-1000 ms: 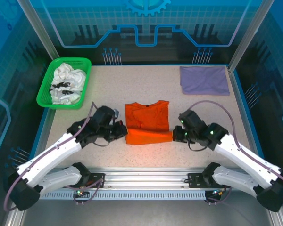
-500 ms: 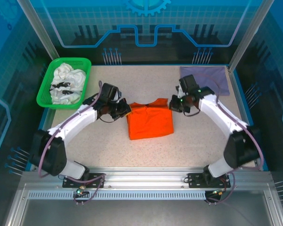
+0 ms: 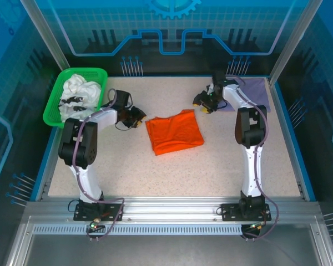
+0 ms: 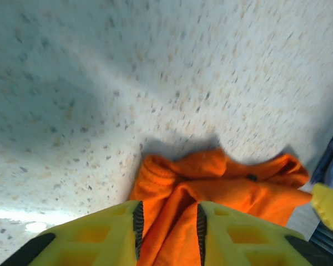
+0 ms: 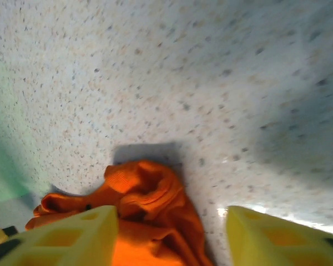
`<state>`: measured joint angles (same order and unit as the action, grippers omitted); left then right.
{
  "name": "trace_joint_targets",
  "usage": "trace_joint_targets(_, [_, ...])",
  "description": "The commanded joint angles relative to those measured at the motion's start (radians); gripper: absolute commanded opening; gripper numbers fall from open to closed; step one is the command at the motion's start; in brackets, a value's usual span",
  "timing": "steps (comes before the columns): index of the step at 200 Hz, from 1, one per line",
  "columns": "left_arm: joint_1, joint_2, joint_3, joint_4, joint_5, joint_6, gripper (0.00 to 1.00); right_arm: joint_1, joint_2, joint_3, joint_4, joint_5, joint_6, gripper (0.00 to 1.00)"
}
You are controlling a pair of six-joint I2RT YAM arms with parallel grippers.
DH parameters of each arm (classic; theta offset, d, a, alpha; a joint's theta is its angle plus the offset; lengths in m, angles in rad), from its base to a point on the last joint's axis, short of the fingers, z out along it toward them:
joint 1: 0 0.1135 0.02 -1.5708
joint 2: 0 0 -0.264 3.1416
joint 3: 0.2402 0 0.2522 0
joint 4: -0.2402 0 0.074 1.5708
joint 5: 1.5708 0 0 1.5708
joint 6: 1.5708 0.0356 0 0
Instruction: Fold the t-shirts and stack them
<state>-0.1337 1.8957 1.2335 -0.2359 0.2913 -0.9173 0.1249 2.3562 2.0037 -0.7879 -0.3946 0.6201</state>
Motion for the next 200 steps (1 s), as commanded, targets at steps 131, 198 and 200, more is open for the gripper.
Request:
trace_joint_targets(131, [-0.034,0.029,-0.003,0.101,0.118,0.318,0.62,0.043,-0.191,-0.342,0.273,-0.013,-0.184,0.69])
trace_joint_targets(198, [-0.029,0.116,0.051,0.141,0.206,0.34,0.55,0.086,-0.035,-0.17,0.221,-0.057,-0.238,0.53])
trace_joint_targets(200, [-0.029,0.118,0.054,0.141,0.208,0.34,0.55,0.087,-0.035,-0.166,0.216,-0.057,-0.239,0.52])
